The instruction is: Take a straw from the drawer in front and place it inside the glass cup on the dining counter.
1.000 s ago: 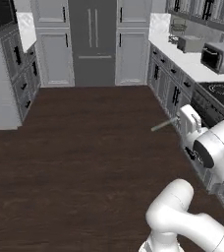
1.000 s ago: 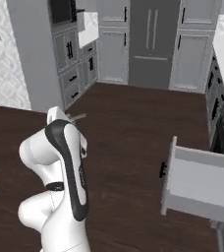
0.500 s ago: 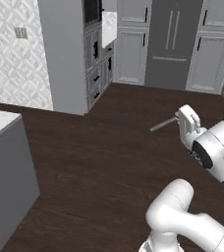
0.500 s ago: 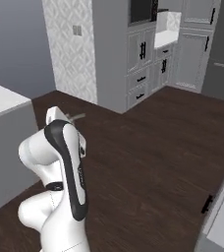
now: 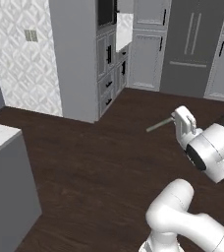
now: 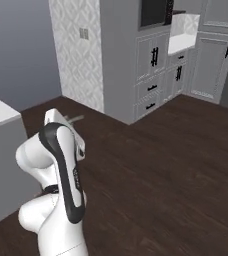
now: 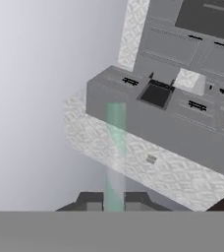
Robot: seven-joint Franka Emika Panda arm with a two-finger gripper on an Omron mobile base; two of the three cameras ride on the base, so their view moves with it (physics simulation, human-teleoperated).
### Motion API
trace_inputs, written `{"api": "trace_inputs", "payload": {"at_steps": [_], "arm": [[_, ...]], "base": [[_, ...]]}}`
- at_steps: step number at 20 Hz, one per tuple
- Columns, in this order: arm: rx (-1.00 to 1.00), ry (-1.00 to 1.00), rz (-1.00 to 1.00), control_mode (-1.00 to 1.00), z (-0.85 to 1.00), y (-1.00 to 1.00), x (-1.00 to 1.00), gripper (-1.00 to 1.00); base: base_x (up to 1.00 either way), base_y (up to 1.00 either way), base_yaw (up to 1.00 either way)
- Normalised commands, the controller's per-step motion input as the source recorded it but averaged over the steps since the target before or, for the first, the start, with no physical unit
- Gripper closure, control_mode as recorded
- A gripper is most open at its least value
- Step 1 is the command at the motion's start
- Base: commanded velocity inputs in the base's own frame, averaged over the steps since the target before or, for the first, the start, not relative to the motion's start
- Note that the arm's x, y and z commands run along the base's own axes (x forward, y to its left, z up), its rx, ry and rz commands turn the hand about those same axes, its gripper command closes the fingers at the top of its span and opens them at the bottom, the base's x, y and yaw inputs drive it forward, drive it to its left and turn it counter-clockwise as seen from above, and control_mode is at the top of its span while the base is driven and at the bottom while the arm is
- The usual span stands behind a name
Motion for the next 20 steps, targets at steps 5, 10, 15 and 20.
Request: {"api": "trace_inputs", "payload": {"at_steps": [5,10,15,20], "arm": [[0.0,0.0,0.0,1.0,0.0,0.0,0.0,1.0],[0.0,0.0,0.0,1.0,0.0,0.0,0.0,1.0],[0.0,0.0,0.0,1.0,0.0,0.0,0.0,1.0],[0.0,0.0,0.0,1.0,0.0,0.0,0.0,1.0]], "base": [[1.0,0.24,0.01],[1.0,0.46,0.06],[1.0,0.43,0.13],[1.0,-0.33,0.2]]}}
